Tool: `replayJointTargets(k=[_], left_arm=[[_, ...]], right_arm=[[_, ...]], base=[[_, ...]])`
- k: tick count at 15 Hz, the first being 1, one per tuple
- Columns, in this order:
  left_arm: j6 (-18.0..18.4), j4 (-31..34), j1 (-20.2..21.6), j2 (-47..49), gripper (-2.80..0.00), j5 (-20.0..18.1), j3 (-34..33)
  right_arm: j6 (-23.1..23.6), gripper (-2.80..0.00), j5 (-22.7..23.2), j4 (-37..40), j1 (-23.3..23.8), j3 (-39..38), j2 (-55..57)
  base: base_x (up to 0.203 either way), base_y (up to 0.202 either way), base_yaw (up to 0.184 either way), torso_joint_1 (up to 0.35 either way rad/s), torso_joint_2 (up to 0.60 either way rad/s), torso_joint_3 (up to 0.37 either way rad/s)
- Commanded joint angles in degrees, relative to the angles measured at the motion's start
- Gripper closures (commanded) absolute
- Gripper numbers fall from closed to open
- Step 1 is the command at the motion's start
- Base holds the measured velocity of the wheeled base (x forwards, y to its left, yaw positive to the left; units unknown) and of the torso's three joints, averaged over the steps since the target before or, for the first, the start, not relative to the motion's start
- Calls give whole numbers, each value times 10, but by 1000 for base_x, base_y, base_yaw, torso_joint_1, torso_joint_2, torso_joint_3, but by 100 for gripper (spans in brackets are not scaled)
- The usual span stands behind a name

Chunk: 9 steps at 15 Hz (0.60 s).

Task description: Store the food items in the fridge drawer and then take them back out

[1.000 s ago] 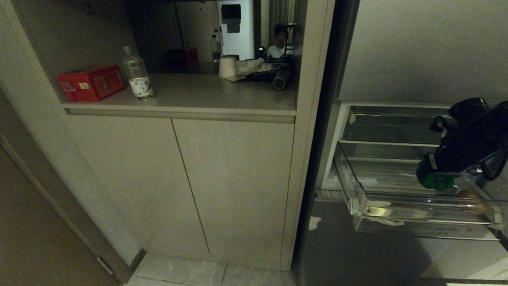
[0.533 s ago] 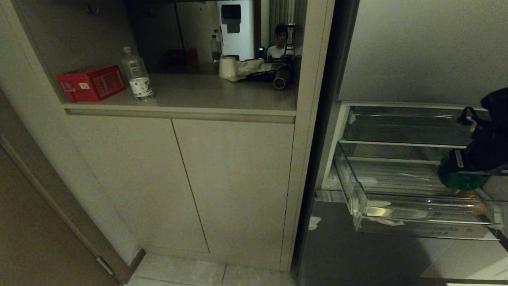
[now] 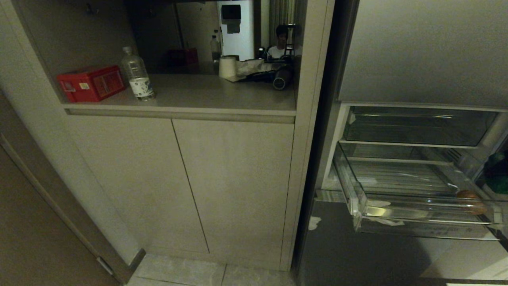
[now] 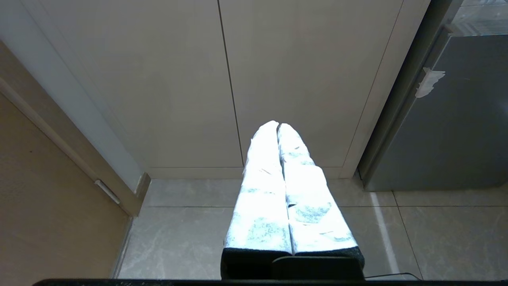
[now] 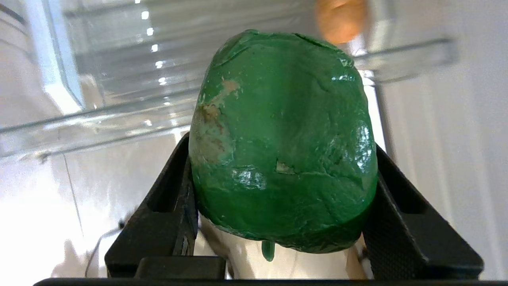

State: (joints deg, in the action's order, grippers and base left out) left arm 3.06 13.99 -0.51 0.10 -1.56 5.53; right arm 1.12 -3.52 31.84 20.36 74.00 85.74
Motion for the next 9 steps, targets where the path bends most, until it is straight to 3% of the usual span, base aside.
replayJointTargets(k=[1,4,9], left_arm=[[0,1,0,1,0,0,0],[0,1,0,1,0,0,0],[0,1,1,1,0,0,0]], right_arm=[[0,0,0,-8,24,-45,-131],[-4,0,0,-45,85,-97,-235],[-56,0,8,-176,286,-149,-284]], base=[[0,0,0,0,0,0],[0,0,0,0,0,0],[0,0,0,0,0,0]])
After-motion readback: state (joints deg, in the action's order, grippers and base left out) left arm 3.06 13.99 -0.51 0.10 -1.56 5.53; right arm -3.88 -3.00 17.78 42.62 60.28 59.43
